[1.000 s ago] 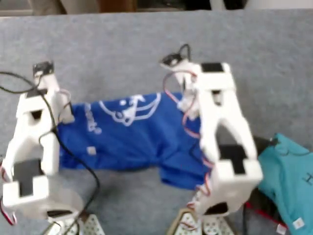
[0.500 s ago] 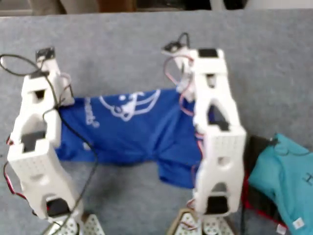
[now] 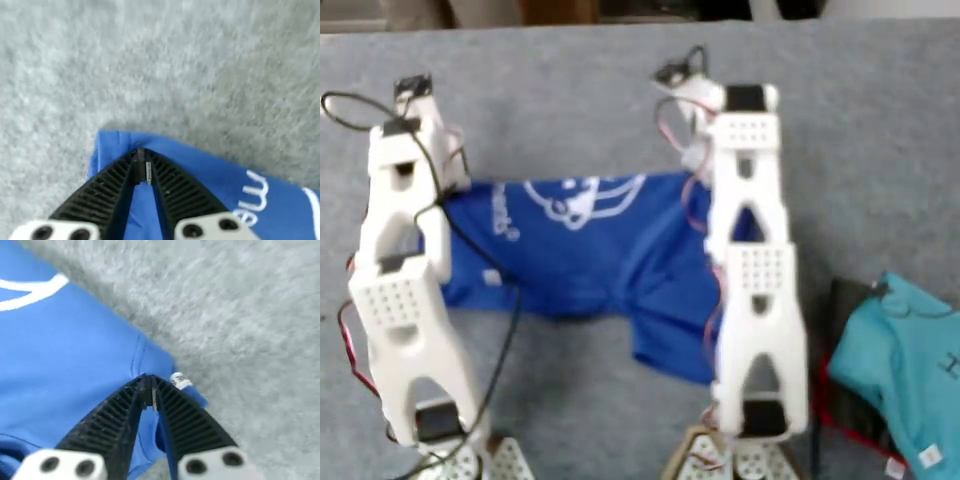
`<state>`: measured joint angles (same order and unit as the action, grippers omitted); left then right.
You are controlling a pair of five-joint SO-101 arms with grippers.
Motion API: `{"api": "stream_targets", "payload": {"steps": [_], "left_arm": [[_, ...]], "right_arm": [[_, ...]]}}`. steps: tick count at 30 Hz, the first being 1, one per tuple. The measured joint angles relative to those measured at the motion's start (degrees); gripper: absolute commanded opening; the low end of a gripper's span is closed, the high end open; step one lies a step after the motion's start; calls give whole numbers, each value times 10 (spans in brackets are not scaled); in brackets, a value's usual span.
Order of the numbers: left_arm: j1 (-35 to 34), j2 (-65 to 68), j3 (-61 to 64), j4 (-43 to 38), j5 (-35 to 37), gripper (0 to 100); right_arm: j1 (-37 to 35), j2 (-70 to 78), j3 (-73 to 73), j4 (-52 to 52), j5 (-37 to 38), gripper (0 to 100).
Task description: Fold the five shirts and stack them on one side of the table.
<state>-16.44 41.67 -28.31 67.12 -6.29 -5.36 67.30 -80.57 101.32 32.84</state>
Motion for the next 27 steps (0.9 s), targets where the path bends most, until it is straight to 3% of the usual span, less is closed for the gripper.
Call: {"api": "stream_targets", "payload": {"steps": [8, 18, 22, 27], "left_arm": [[0, 59, -129, 58, -2, 19], [-2, 61, -271, 306, -75, 19], [-17, 61, -271, 327, -76, 19], [-26, 74, -225, 316, -76, 19]], "right_arm": [[1, -36, 43, 0, 0, 5], [-8, -255, 317, 0, 0, 5], [-18, -326, 422, -9, 0, 5], [-17, -351, 553, -95, 0, 5]]}}
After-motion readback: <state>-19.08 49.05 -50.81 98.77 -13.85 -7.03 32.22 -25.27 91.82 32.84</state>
